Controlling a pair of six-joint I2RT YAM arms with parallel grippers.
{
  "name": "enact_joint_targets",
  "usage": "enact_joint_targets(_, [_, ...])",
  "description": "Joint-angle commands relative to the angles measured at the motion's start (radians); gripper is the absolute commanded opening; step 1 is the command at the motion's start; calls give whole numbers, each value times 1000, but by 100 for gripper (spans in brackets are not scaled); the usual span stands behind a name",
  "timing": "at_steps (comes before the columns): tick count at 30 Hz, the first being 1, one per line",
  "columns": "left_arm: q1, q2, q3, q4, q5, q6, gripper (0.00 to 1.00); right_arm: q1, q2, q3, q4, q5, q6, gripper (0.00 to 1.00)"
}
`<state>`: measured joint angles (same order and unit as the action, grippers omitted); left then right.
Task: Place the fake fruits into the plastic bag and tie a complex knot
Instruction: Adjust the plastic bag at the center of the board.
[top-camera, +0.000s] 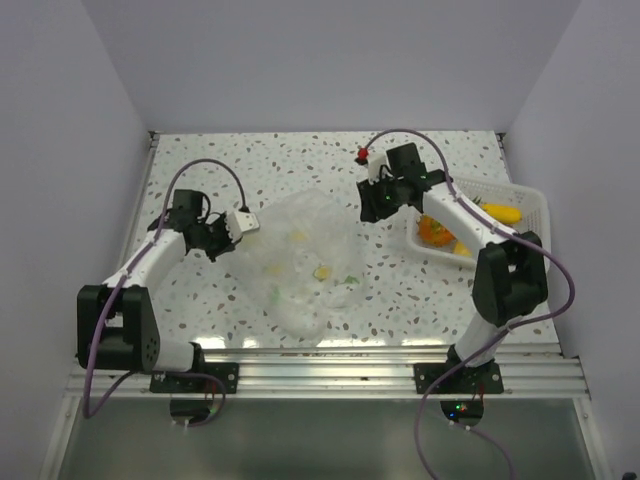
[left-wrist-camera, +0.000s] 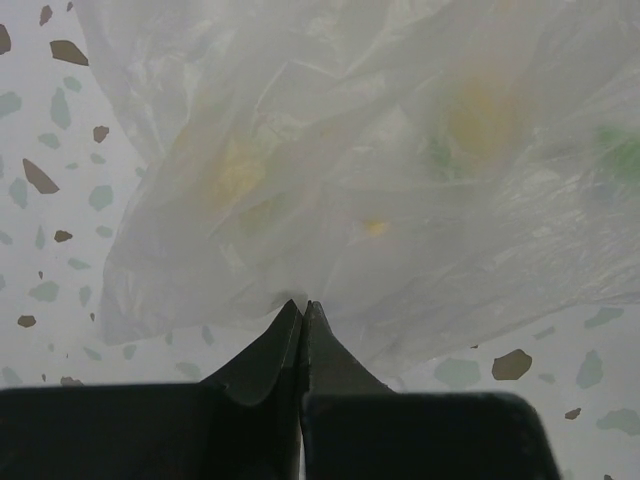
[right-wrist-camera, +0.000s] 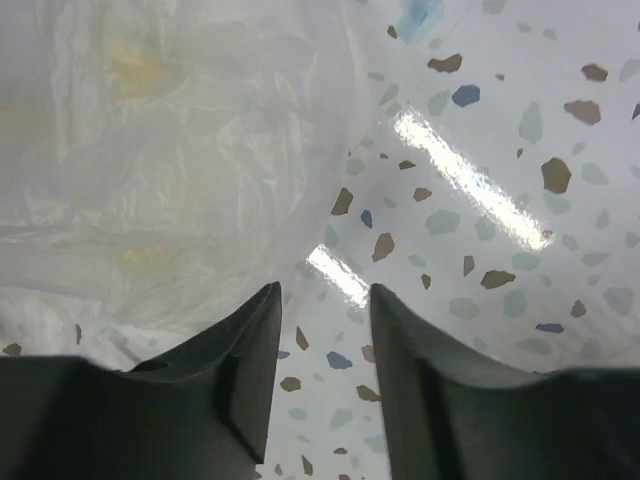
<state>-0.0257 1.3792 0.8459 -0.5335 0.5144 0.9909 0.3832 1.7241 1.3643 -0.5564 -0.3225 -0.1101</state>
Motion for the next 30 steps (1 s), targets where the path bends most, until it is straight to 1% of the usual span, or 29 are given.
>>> enact_joint_targets(1, [6, 33, 93, -57, 25, -12, 0, 26, -6, 59, -74, -110, -117, 52])
enact_joint_targets(2, [4, 44, 100, -60, 39, -32, 0, 42, -35, -8, -70, -104, -153, 70])
enact_joint_targets(3, [4, 46, 104, -59, 42, -50, 0, 96, -107, -58, -33, -60, -184, 82])
enact_joint_targets(4, [4, 47, 101, -59, 47, -70, 0, 139, -153, -115, -16, -28, -225, 97])
enact_joint_targets(5, [4, 43, 96, -59, 45, -77, 0, 184, -190, -224, 2, 14, -314, 99])
enact_joint_targets(6, [4, 41, 87, -56, 41, -84, 0, 266, -258, -273, 41, 39, -354, 99])
enact_joint_targets(8, [4, 40, 81, -63, 36, -89, 0, 328, -303, -383, 76, 86, -440, 99])
enact_joint_targets(9, [4, 38, 70, -66, 35, -90, 0, 382, -319, -399, 85, 97, -460, 98])
enact_joint_targets(11, [4, 37, 64, -59, 29, -104, 0, 431, -313, -421, 88, 131, -496, 99])
enact_joint_targets(12, [6, 38, 61, -60, 30, -109, 0, 483, -308, -426, 105, 144, -505, 99])
enact_joint_targets(15, [6, 49, 70, -52, 27, -129, 0, 575, -273, -432, 128, 177, -545, 98])
enact_joint_targets(17, [4, 63, 81, -63, 36, -141, 0, 605, -235, -451, 162, 201, -569, 99])
enact_joint_targets(19, [4, 69, 88, -57, 36, -155, 0, 618, -201, -470, 236, 229, -579, 97])
enact_joint_targets(20, [4, 73, 90, -57, 41, -156, 0, 617, -167, -490, 260, 256, -597, 95])
enact_joint_targets(21, [4, 73, 91, -56, 39, -158, 0, 618, -156, -499, 310, 273, -611, 91])
enact_joint_targets(23, [6, 77, 94, -60, 36, -156, 0, 618, -146, -528, 351, 292, -637, 87])
enact_joint_targets(24, [4, 77, 94, -59, 33, -155, 0, 617, -146, -534, 371, 299, -640, 78])
enact_joint_targets(26, [6, 77, 93, -59, 27, -149, 0, 617, -156, -539, 378, 301, -631, 64])
enact_joint_targets(27, [6, 75, 90, -57, 24, -144, 0, 617, -170, -536, 372, 309, -632, 55])
enact_joint_targets(28, [6, 78, 88, -53, 22, -140, 0, 614, -179, -538, 374, 321, -632, 34])
enact_joint_targets(29, [7, 78, 88, -51, 16, -133, 0, 611, -187, -528, 369, 321, -635, 21])
enact_joint_targets(30, [7, 81, 87, -48, 10, -127, 0, 597, -207, -516, 336, 321, -634, 9])
